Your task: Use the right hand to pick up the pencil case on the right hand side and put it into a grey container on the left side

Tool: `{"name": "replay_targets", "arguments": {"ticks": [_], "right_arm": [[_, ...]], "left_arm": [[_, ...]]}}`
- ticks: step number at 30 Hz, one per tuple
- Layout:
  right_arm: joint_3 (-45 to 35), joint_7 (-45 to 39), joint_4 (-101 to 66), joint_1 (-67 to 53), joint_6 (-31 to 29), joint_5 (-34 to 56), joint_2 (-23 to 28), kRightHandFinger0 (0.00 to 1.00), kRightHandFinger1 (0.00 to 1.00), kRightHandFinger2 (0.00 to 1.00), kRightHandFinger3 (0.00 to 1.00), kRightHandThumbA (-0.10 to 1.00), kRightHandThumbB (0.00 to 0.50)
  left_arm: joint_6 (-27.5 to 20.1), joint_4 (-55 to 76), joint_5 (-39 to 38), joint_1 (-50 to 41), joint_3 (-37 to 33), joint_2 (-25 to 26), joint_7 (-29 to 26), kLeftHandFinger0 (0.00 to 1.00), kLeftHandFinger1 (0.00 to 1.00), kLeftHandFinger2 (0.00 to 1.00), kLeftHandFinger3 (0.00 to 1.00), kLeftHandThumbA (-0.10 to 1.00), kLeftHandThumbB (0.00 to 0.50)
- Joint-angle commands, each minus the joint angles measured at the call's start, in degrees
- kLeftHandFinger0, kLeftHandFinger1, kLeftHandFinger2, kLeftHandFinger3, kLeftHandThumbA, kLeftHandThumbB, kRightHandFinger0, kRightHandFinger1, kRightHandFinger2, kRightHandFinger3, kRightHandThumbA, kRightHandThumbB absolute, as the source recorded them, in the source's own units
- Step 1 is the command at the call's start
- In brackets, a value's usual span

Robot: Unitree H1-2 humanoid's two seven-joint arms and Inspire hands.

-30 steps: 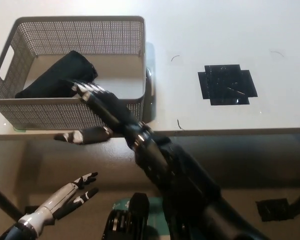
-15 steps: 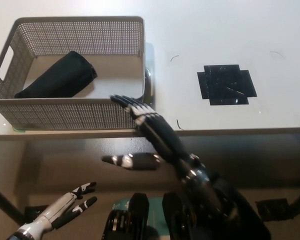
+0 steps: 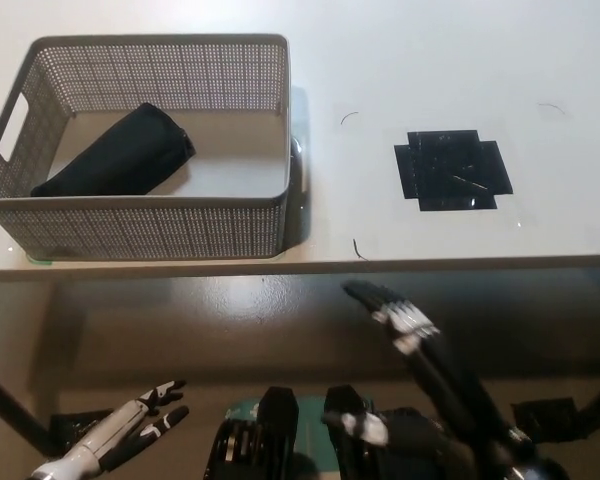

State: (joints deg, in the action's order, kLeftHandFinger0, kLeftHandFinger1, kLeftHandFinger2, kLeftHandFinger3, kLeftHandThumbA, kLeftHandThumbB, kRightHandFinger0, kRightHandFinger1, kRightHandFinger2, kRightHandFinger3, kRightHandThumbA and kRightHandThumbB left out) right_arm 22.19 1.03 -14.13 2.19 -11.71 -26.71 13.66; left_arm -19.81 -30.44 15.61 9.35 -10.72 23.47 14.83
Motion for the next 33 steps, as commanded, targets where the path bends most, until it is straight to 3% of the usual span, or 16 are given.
{"name": "replay_targets", "arguments": {"ticks": [1,5,10,13,16,21,25,27,29,33], "right_arm": [[-9.8,2.8,-19.2,-10.0,-4.8,16.3,5.3,1.0,1.0,1.0,1.0,1.0,0.5],[-12.8,2.6,-12.9,-11.4,-4.9,16.2,5.0,1.0,1.0,1.0,1.0,1.0,0.5],[-16.2,2.3,1.0,-8.8,-8.1,15.5,4.1,1.0,1.0,1.0,1.0,1.0,0.463],[-17.6,2.1,10.7,-5.7,-11.0,15.8,3.6,1.0,1.0,1.0,1.0,1.0,0.468],[-18.6,-0.4,20.4,-2.7,-8.1,18.5,3.5,1.0,1.0,1.0,1.0,1.0,0.492],[-19.2,-2.3,35.6,3.0,-11.1,21.0,2.7,1.0,1.0,1.0,1.0,1.0,0.382],[-19.6,-4.1,41.4,5.0,-9.6,22.6,2.2,1.0,1.0,1.0,1.0,1.0,0.411],[-19.6,-5.2,43.9,7.6,-10.1,23.1,2.0,1.0,1.0,1.0,1.0,1.0,0.35],[-20.1,-7.5,47.3,9.2,-11.4,25.5,1.8,1.0,1.0,1.0,1.0,1.0,0.332],[-20.3,-10.2,52.2,11.8,-12.6,27.5,1.6,1.0,1.0,1.0,1.0,1.0,0.35]], "left_arm": [[-2.6,-1.3,-0.5,0.8,1.9,0.7,-3.4,1.0,1.0,0.96,1.0,1.0,0.382],[-2.5,-1.6,-0.9,0.5,2.3,0.3,-3.7,1.0,1.0,0.96,1.0,1.0,0.362],[-2.0,-1.3,-1.4,-0.1,3.5,0.2,-3.8,1.0,1.0,0.97,1.0,1.0,0.36],[-2.3,-1.4,-1.5,0.0,4.1,0.1,-3.8,1.0,0.98,0.95,1.0,1.0,0.36],[-2.2,-1.4,-0.9,0.1,4.1,0.1,-4.2,1.0,1.0,0.96,1.0,1.0,0.358],[-2.2,-1.6,-1.0,0.6,4.4,0.1,-4.5,1.0,0.99,0.97,1.0,1.0,0.356],[-1.7,-0.9,-0.9,0.5,4.4,0.1,-4.4,1.0,0.98,0.96,1.0,1.0,0.345],[-1.2,-0.3,-0.9,0.9,4.9,0.5,-4.8,1.0,0.97,0.95,1.0,1.0,0.338],[0.1,0.4,-0.5,1.0,5.1,0.4,-4.7,1.0,0.97,0.95,1.0,1.0,0.34],[0.1,1.0,-0.4,1.5,5.6,0.4,-4.5,0.99,0.94,0.94,1.0,1.0,0.316]]}}
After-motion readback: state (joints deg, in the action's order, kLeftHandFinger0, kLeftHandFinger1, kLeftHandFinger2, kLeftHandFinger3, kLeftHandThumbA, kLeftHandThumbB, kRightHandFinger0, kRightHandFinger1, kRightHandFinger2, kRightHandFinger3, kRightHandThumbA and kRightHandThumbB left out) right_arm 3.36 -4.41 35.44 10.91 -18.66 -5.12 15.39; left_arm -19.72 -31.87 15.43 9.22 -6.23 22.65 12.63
